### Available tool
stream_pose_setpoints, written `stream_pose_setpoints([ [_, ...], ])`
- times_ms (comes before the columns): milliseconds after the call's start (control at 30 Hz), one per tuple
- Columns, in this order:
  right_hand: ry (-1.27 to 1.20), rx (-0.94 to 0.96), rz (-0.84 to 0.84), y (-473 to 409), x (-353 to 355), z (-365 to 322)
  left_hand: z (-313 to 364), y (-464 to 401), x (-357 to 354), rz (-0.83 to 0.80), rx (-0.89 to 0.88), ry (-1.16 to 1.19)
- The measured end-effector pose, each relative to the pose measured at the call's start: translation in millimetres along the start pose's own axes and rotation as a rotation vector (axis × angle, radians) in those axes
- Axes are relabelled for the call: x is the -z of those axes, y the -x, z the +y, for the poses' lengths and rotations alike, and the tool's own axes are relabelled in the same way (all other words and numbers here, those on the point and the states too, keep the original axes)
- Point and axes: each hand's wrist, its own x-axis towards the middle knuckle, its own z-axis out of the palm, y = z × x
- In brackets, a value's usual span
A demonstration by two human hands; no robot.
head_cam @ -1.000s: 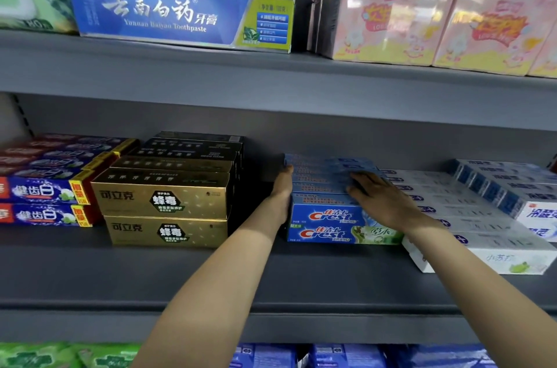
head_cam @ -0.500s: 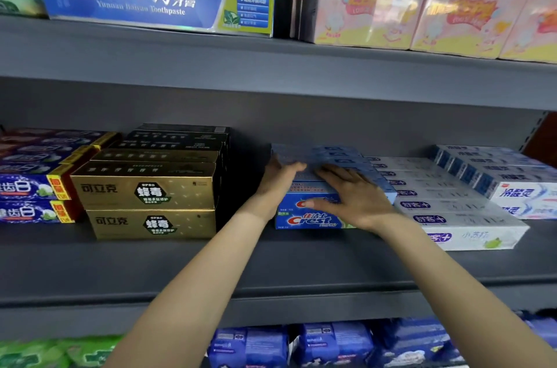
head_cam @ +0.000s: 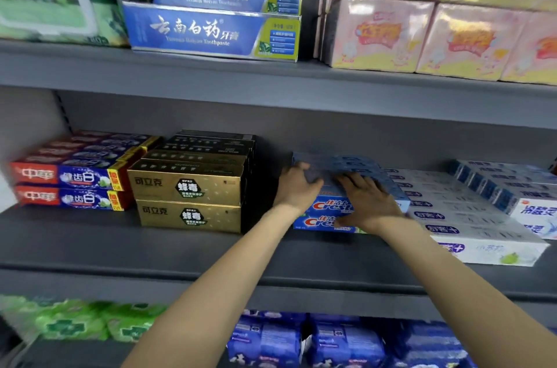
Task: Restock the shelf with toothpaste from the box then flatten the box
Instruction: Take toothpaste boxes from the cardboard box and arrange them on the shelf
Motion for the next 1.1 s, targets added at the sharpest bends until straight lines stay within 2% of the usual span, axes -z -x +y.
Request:
stream_pose_setpoints([
  [133,0.014,0.095,0.089,18,-9,-23,-1,20,19,0.151,0.007,-0.066],
  [267,-0.142,0.219,0.203,31,-6,-56,-19,37,47,0.322,-0.085,-0.059],
  [400,-0.247,0.284,0.239,30,5,-91,-40,55,94,0.603,-0.205,-0.045],
  [500,-0.298,0.315,0.28,20,16,-123,-57,54,138,0.686,-0.183,-0.093],
  [633,-0.277,0.338,0.247,2,29,-181,-95,33,196,0.507,0.11,-0.023],
  [733,-0.141,0.292,0.177,-16,32,-221,-116,24,227,0.311,0.242,0.024],
  [967,0.101,0.132,0.085,-39,19,-252,-149,9,231,-0.068,0.399,0.448],
  [1100,0.138,0.103,0.076,-41,22,-254,-160,-1,219,-0.123,0.393,0.593],
])
